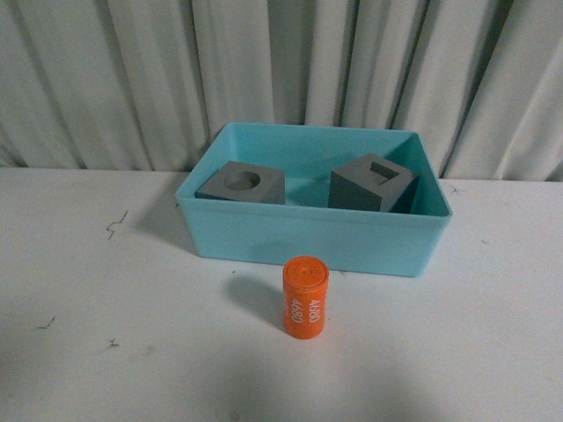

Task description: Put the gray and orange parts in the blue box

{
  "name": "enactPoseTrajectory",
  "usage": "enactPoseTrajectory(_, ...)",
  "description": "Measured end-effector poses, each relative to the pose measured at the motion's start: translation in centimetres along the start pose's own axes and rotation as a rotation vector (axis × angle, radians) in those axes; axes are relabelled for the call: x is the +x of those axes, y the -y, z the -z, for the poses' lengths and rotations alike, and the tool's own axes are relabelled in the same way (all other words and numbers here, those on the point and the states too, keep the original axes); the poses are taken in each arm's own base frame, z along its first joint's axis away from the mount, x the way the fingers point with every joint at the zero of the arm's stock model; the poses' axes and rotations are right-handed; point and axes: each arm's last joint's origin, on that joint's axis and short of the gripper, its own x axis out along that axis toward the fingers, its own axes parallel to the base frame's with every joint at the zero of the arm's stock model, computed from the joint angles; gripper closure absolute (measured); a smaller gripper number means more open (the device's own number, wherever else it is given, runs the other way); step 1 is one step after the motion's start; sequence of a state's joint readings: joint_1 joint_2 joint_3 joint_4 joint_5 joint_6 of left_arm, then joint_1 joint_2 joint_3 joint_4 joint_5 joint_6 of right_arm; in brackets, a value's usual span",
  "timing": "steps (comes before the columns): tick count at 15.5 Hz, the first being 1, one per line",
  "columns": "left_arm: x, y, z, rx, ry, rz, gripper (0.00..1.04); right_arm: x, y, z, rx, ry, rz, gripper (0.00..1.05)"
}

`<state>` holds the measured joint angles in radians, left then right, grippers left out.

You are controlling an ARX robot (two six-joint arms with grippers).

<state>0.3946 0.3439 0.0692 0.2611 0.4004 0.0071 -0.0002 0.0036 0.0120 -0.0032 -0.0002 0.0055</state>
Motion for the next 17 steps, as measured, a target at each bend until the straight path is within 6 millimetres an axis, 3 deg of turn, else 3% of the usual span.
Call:
enactPoseTrajectory(1, -0.1, 0.5, 0.5, -0.003, -0.009, -0.001, 1.01, 0.0, 0.0, 0.0, 0.0, 0.0, 0.0, 0.06)
enactPoseTrajectory(2, -0.2, 1.0, 0.4, -0.001, 0.005, -0.001, 1.03, 0.0, 0.0, 0.0, 0.0, 0.0, 0.0, 0.06)
enactPoseTrajectory(9, -1.5, 3.5, 1.8, -0.002, -0.001, 0.007, 1.03, 0.0, 0.0, 0.0, 0.0, 0.0, 0.0, 0.06)
enactPoseTrajectory(17, -1.5, 3.5, 1.7, -0.002, 0.013, -0.007, 1.01, 0.0, 0.0, 0.0, 0.0, 0.0, 0.0, 0.06)
